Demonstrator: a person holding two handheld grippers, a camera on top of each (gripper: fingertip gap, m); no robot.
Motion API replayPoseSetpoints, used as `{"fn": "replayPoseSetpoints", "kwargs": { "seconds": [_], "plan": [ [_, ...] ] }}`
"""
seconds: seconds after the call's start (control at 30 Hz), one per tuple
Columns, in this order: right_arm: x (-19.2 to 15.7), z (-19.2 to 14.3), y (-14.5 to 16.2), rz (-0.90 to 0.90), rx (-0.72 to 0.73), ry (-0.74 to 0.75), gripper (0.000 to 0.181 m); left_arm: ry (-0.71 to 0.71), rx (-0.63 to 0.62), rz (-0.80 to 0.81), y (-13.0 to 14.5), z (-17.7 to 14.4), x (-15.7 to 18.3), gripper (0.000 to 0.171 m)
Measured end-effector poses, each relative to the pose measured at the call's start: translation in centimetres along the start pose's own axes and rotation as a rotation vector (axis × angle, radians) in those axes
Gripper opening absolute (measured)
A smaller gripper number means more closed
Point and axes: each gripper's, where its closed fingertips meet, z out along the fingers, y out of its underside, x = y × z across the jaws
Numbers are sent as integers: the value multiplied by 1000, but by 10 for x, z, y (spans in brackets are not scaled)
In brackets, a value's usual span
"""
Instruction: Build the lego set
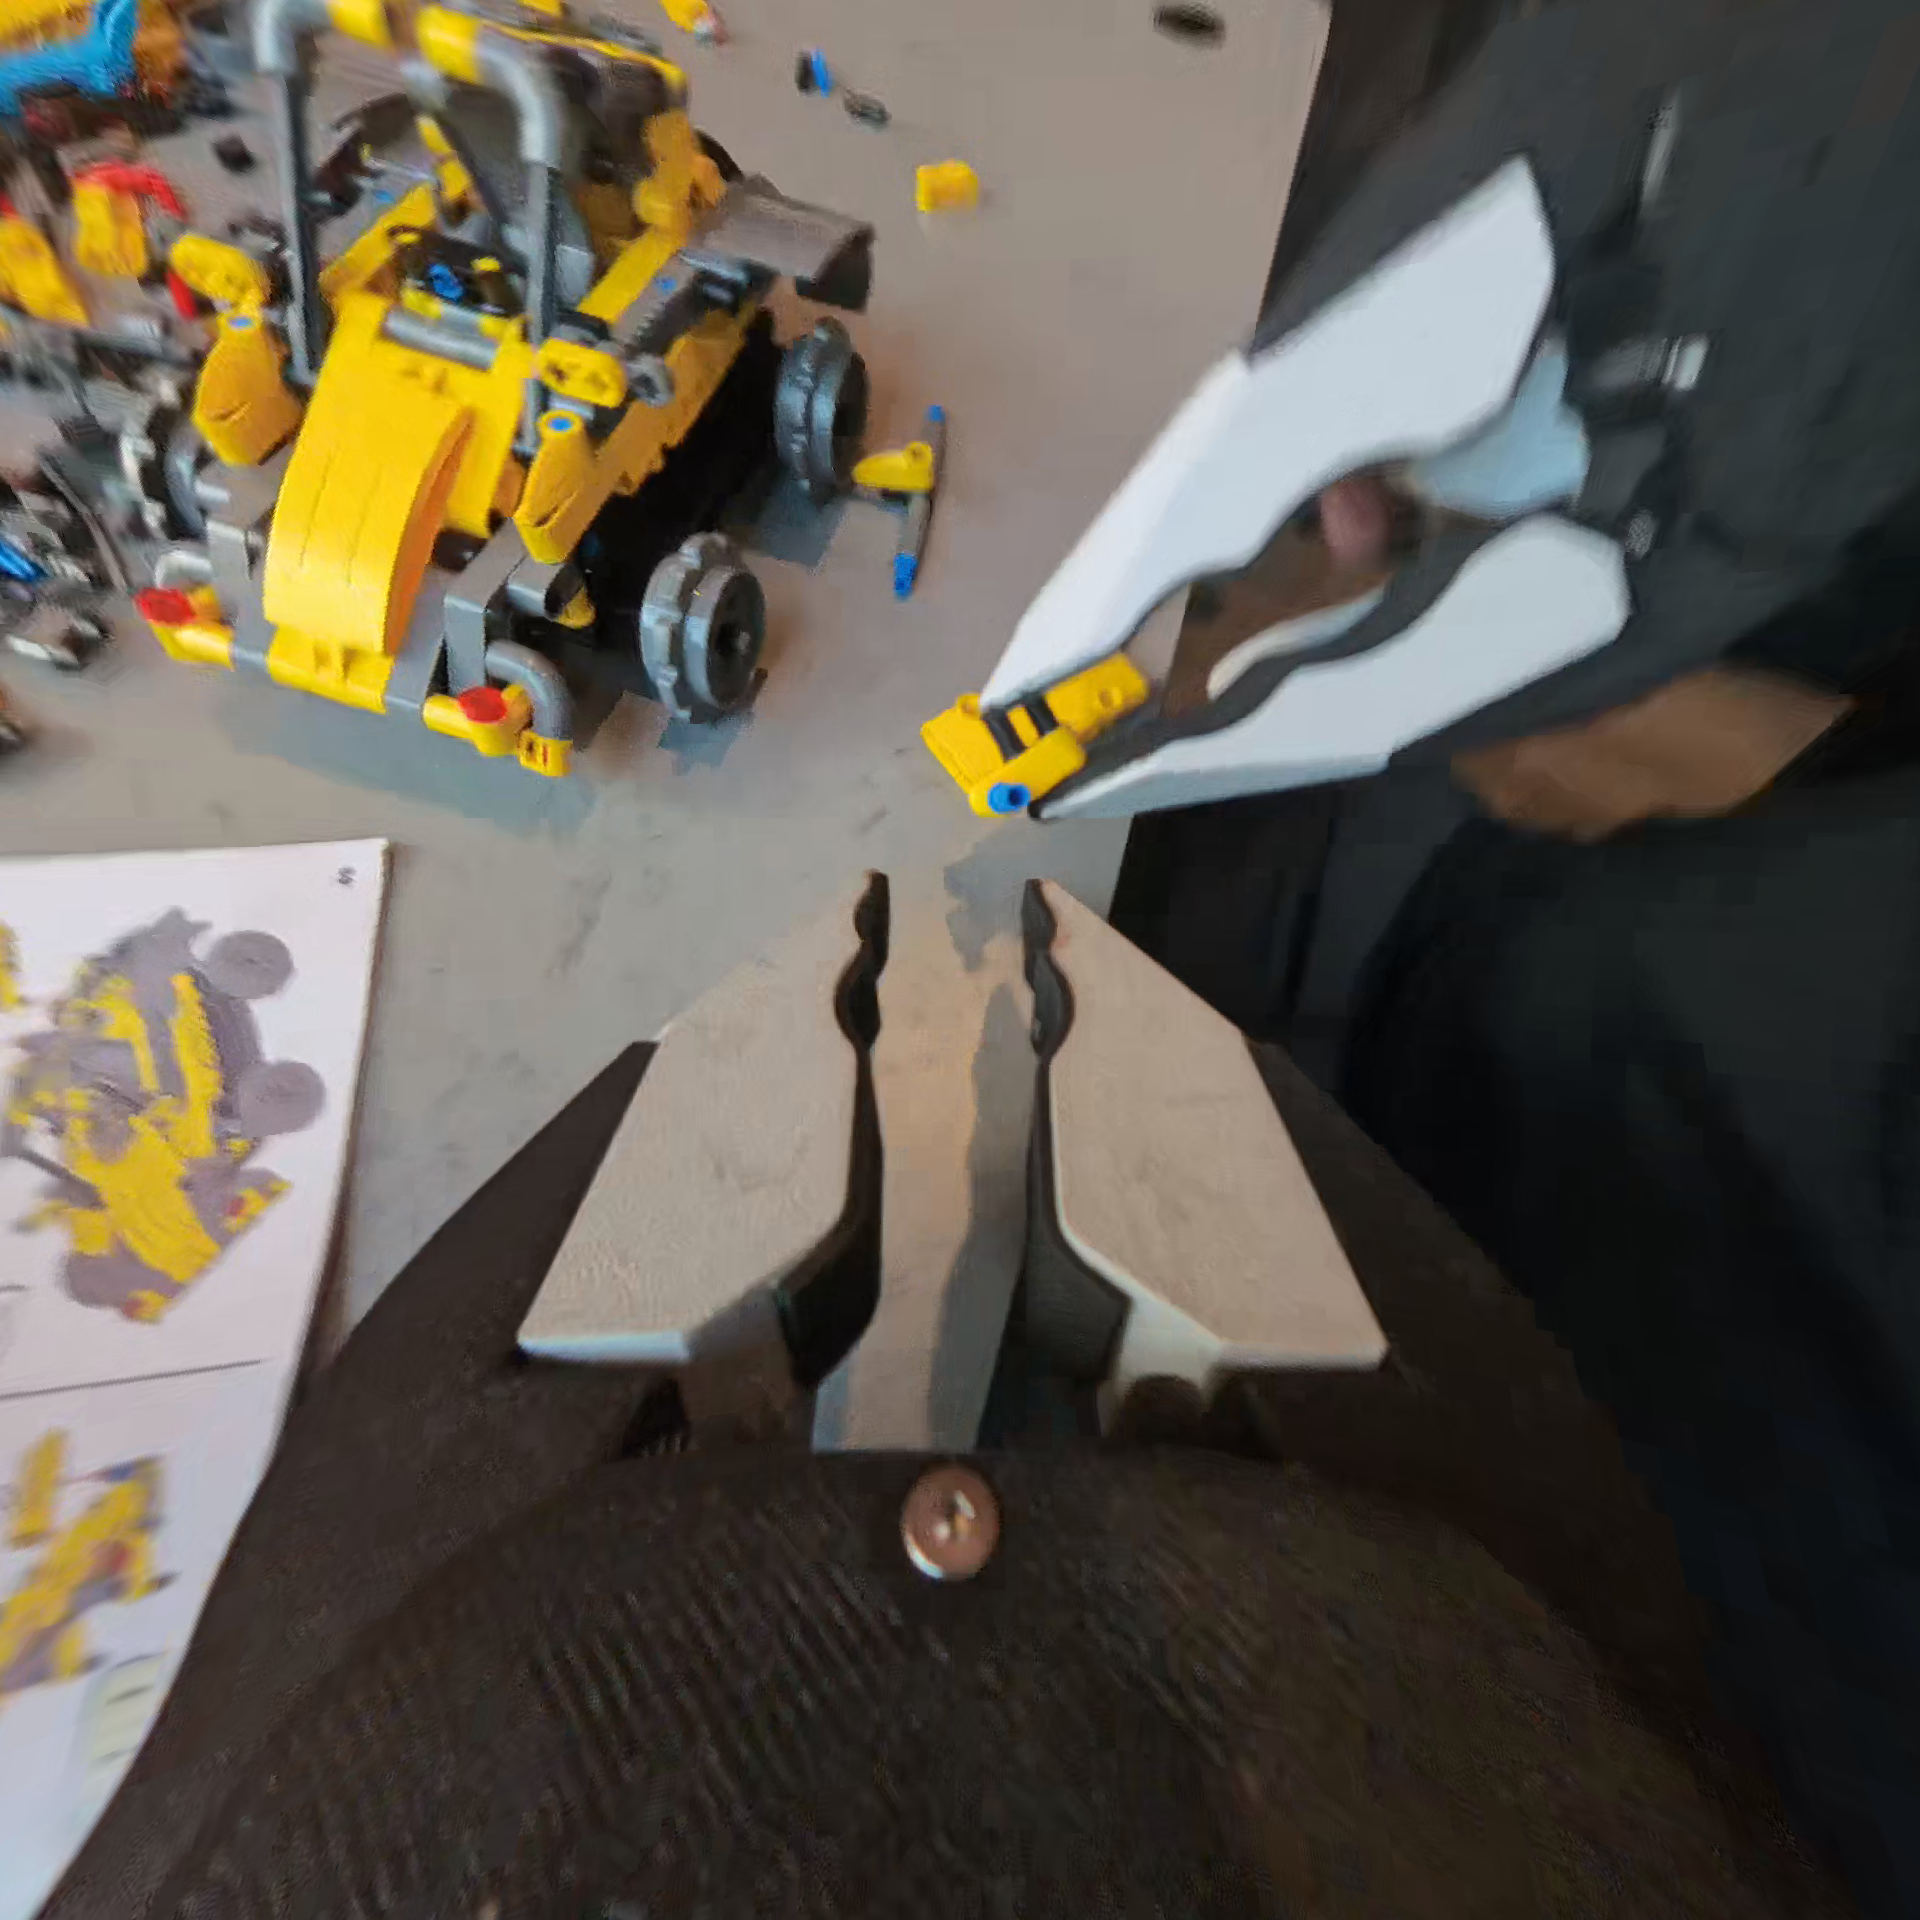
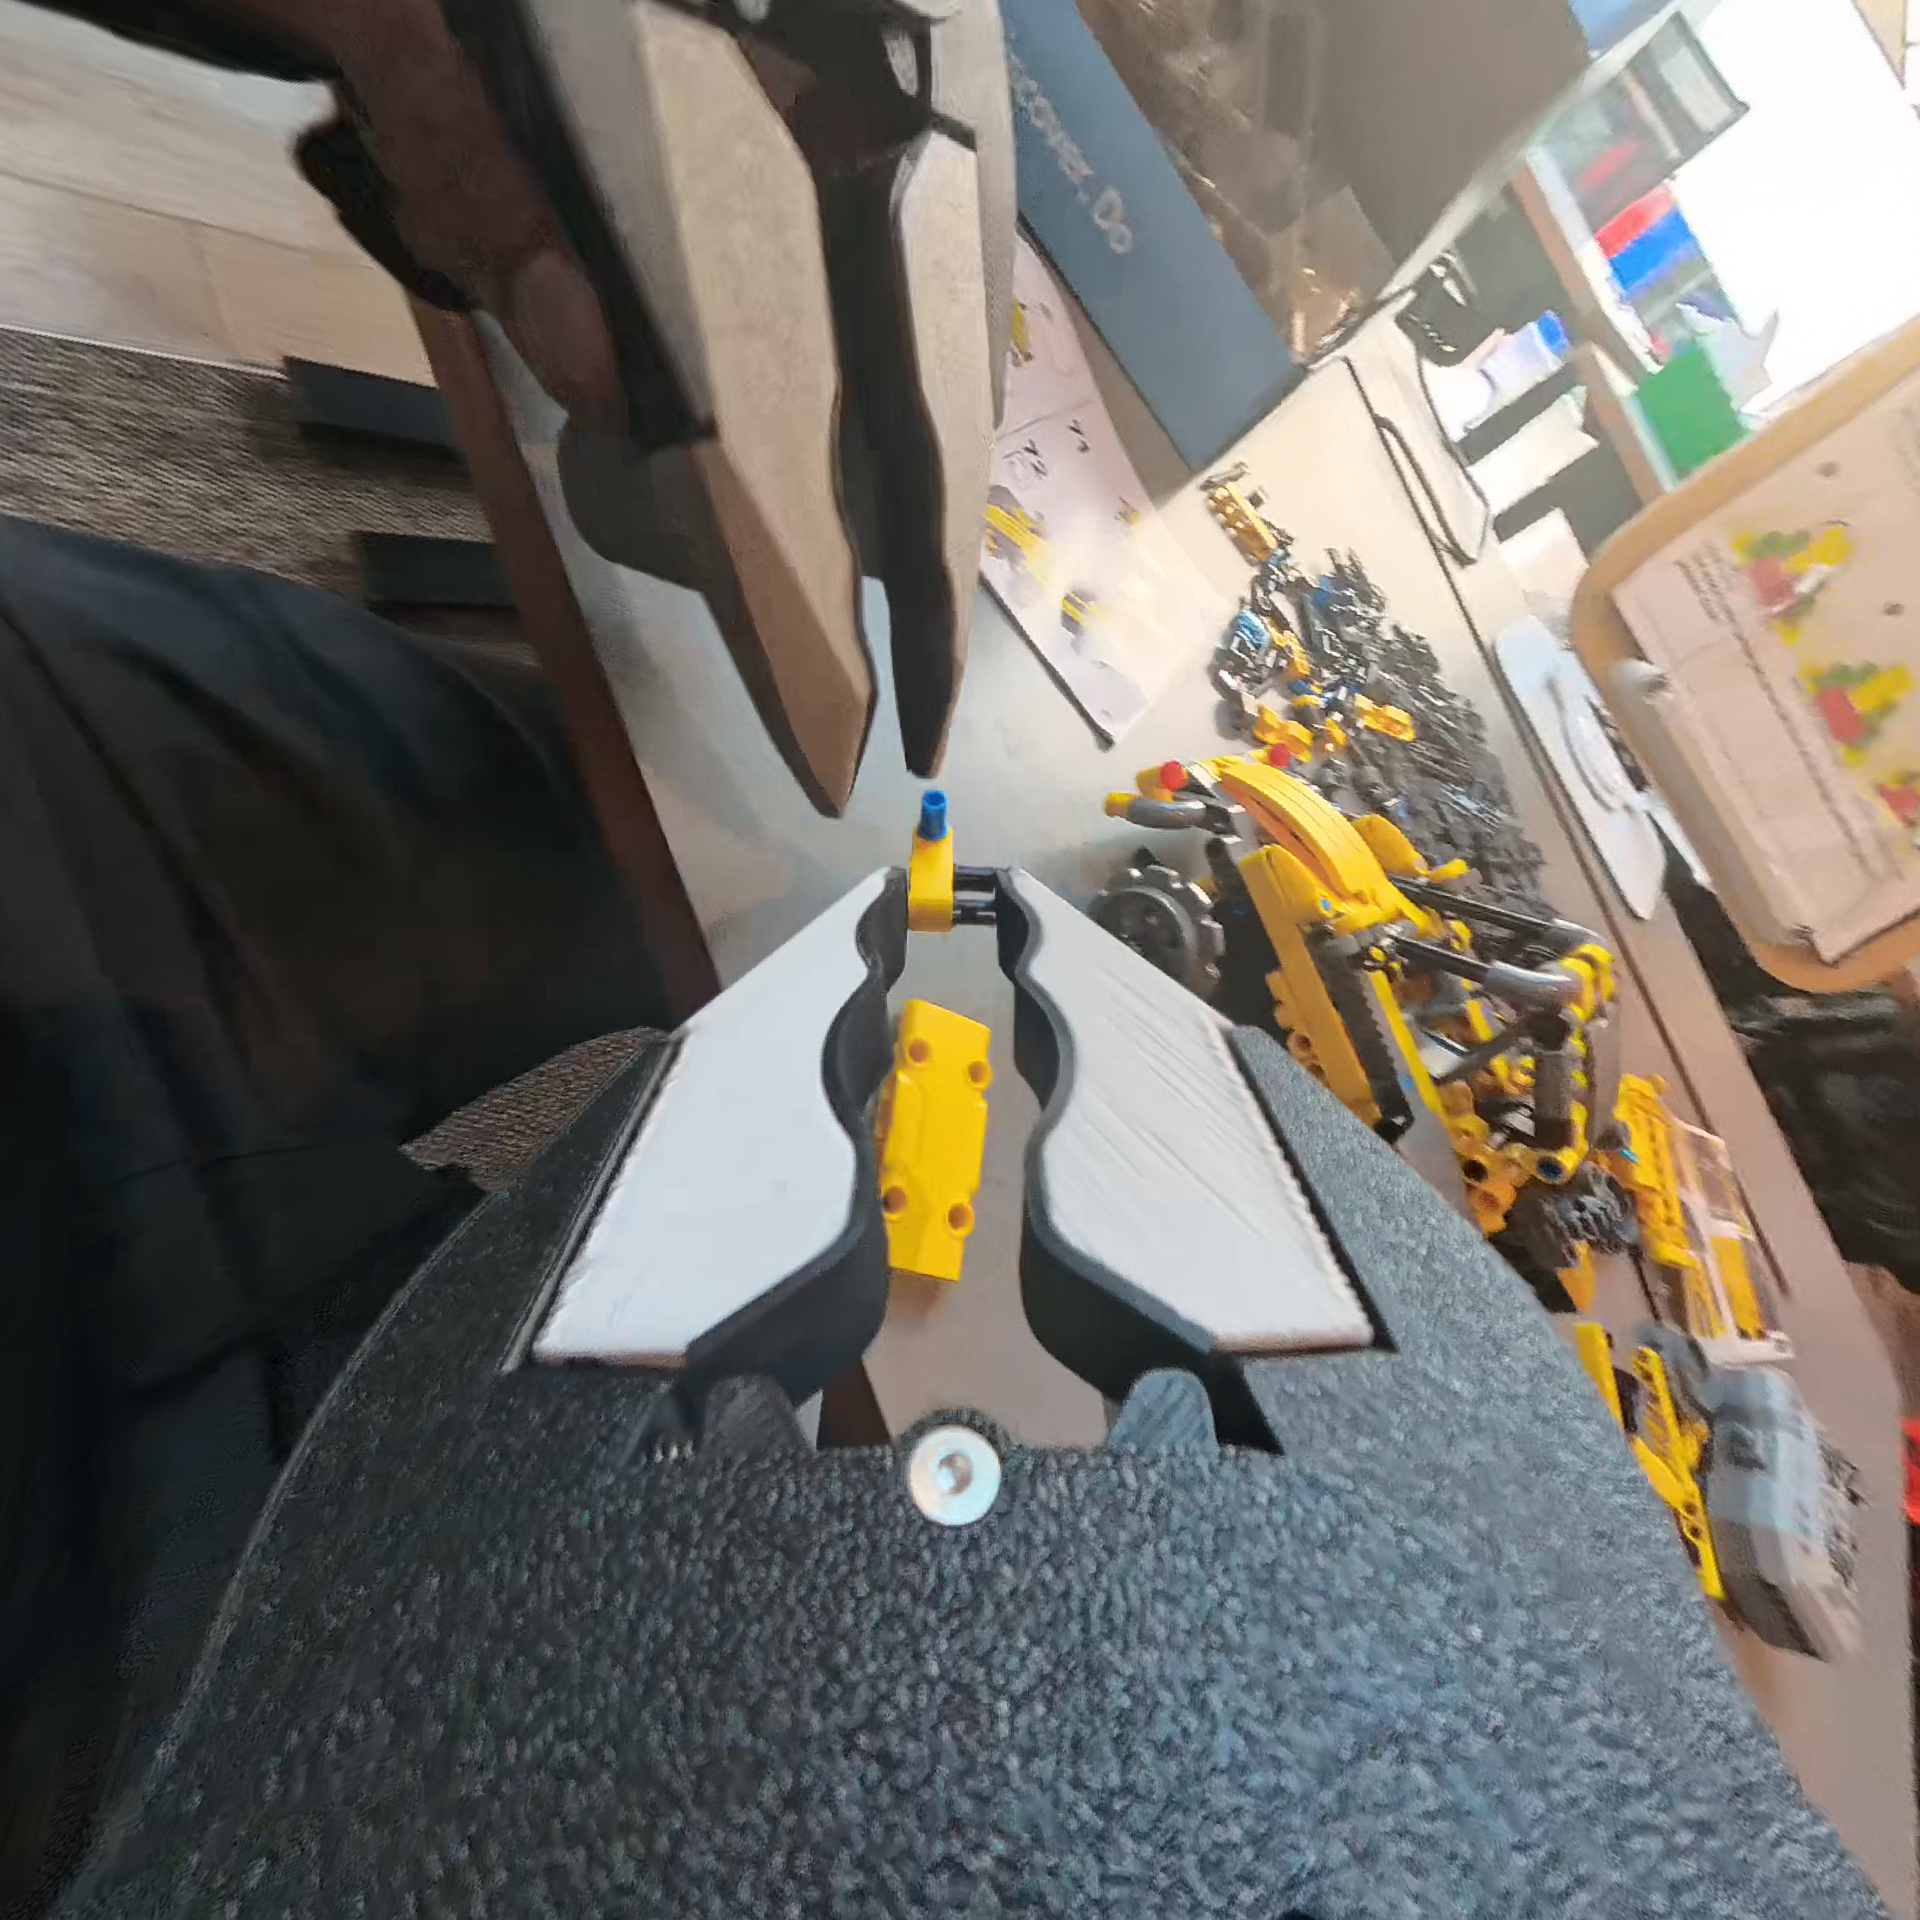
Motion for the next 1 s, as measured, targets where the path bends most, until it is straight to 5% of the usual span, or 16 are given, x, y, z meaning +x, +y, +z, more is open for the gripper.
{"fn": "replayPoseSetpoints", "kwargs": {
  "seconds": [0.17,0.77,0.87,1.0],
  "plan": [
    [4,1,0,-17,-5,62,17,145,142,-262,-26,-3,10,36],
    [2,11,3,-209,-111,204,17,144,102,-397,-21,17,7,37],
    [2,10,4,-202,-110,207,17,110,95,-377,-18,18,3,20],
    [2,8,0,-214,-98,221,16,119,118,-391,-19,18,2,21]
  ]
}}
